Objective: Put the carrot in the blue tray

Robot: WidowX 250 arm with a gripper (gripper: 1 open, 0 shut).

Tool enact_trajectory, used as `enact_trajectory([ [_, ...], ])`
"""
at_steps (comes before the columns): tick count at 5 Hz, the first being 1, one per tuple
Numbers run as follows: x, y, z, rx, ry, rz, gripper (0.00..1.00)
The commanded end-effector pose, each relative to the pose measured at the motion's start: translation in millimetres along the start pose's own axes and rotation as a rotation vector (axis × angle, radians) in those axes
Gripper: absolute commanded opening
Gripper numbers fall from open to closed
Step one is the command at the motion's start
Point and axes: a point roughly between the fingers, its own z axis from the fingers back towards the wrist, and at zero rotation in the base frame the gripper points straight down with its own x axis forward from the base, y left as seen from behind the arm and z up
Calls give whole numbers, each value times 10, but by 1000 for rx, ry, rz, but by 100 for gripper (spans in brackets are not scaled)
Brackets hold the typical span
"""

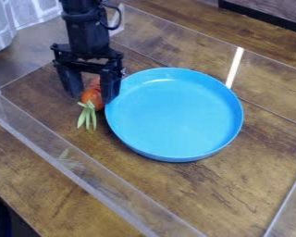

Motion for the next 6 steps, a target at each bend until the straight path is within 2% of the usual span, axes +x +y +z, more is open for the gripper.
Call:
enact_trajectory([
  [1,82,84,70,-7,-54,19,100],
  [2,134,115,35,-15,-72,25,100],
  [3,165,136,-27,-10,-70,30,0],
  [4,179,137,-47,-5,-70,24,0],
  [6,317,140,-21,-1,-76,5,0],
])
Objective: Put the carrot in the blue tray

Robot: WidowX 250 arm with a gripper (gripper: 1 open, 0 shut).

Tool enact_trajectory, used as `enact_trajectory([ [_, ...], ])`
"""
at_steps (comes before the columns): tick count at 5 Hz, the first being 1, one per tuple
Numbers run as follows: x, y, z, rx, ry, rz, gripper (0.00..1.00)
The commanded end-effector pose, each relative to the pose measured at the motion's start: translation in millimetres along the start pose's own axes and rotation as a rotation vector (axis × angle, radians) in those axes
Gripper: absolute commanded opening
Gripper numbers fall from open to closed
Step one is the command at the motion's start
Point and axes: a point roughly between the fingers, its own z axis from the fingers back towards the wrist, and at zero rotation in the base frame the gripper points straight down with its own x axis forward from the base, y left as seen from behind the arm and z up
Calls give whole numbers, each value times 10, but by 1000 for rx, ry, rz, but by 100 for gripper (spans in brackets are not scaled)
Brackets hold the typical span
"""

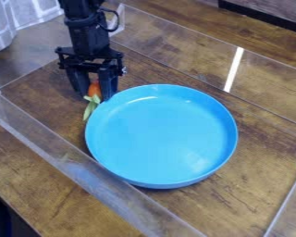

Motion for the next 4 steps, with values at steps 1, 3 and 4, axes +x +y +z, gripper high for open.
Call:
enact_trajectory([
  [1,123,18,68,9,-32,-13,0],
  [3,221,27,28,18,-30,-37,0],
  [4,268,34,13,23,-30,-48,0],
])
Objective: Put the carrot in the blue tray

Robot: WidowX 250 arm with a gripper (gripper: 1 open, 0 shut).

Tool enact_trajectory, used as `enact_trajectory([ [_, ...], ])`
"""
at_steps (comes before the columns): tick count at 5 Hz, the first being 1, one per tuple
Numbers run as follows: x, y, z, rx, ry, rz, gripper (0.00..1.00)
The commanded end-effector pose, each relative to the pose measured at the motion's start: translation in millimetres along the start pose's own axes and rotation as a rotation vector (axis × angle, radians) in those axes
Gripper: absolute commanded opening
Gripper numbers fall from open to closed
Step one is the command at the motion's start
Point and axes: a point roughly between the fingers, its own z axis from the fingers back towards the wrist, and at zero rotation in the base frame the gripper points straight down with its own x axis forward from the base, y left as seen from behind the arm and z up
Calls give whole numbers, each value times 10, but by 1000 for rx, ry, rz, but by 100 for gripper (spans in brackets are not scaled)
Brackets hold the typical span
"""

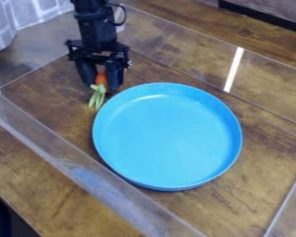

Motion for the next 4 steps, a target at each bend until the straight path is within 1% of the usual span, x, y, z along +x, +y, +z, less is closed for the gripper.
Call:
enact_trajectory([
  [1,58,0,25,10,-11,-22,0],
  [4,181,28,1,22,-11,-51,0],
])
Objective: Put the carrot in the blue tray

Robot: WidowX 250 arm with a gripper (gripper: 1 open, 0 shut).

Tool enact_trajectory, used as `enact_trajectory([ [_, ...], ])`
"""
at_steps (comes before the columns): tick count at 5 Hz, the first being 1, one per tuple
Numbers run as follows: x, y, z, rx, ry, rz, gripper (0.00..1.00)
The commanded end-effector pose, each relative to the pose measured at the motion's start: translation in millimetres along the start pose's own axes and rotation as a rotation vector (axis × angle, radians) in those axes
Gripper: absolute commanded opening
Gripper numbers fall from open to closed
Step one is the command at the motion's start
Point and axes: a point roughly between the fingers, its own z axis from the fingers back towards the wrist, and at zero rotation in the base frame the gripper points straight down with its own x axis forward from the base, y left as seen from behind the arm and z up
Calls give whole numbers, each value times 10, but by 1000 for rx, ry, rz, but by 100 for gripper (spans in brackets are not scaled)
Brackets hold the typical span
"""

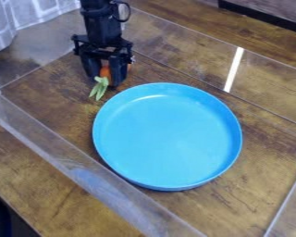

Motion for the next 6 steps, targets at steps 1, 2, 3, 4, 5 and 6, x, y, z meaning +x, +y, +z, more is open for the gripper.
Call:
enact_trajectory([
  [1,49,-7,15,12,-7,-24,0],
  [2,86,4,3,17,-7,-34,0],
  [3,124,13,2,21,-7,-44,0],
  [4,158,20,-4,25,-6,-54,0],
  [5,196,26,-9,29,-6,-65,0],
  [6,230,31,-19,32,-6,-75,0],
])
